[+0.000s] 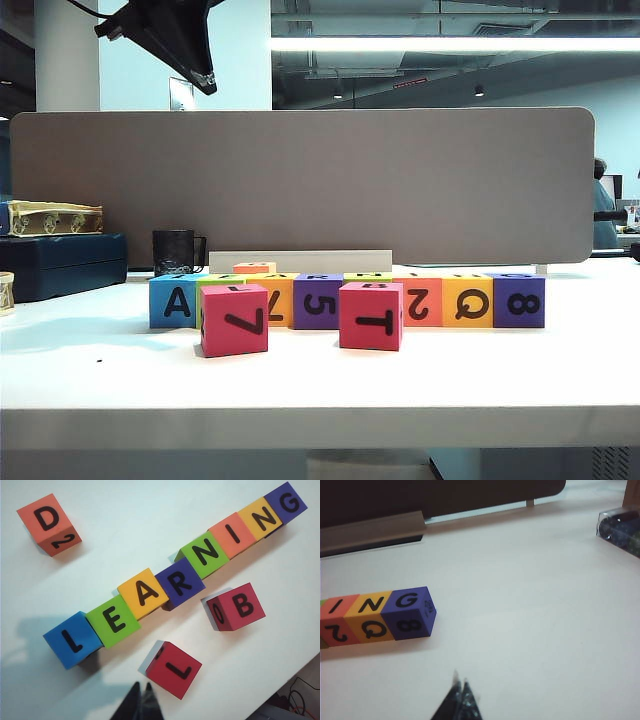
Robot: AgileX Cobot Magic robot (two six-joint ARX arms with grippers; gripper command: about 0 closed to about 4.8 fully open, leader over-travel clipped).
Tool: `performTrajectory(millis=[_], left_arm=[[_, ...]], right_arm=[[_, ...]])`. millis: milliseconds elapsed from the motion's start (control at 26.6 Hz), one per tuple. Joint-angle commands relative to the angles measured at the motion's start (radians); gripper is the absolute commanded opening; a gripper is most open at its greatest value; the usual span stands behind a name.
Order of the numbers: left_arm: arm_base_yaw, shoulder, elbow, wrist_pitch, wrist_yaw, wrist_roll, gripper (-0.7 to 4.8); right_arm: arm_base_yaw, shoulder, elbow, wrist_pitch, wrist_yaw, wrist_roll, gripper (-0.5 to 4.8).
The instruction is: Select the appropriate blocks from the scattered letter blocks on the table and arrange them in a row to spell out "LEARNING".
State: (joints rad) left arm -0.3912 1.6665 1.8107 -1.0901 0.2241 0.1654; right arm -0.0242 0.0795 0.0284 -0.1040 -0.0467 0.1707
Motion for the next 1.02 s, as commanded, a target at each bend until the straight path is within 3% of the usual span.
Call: performTrajectory(millis=[38,527,1016], left_arm=[[-0.001,-0.005,0.003,0.014,0.001,0.003,-0.05],[-0.001,-0.005,0.004,0.039,0.001,0.003,-0.05],[-0.001,-0.005,0.004,0.04,0.001,0.003,-0.05]], right_arm=[[0.001,-0.029,-0.012,0.019,0.004,0.005,-0.01],[0.001,-0.082,-0.027,-0.08,0.029,-0.148,-0.01],[0.001,-0.08,-0.027,-0.076,0.026,-0.148,-0.01]])
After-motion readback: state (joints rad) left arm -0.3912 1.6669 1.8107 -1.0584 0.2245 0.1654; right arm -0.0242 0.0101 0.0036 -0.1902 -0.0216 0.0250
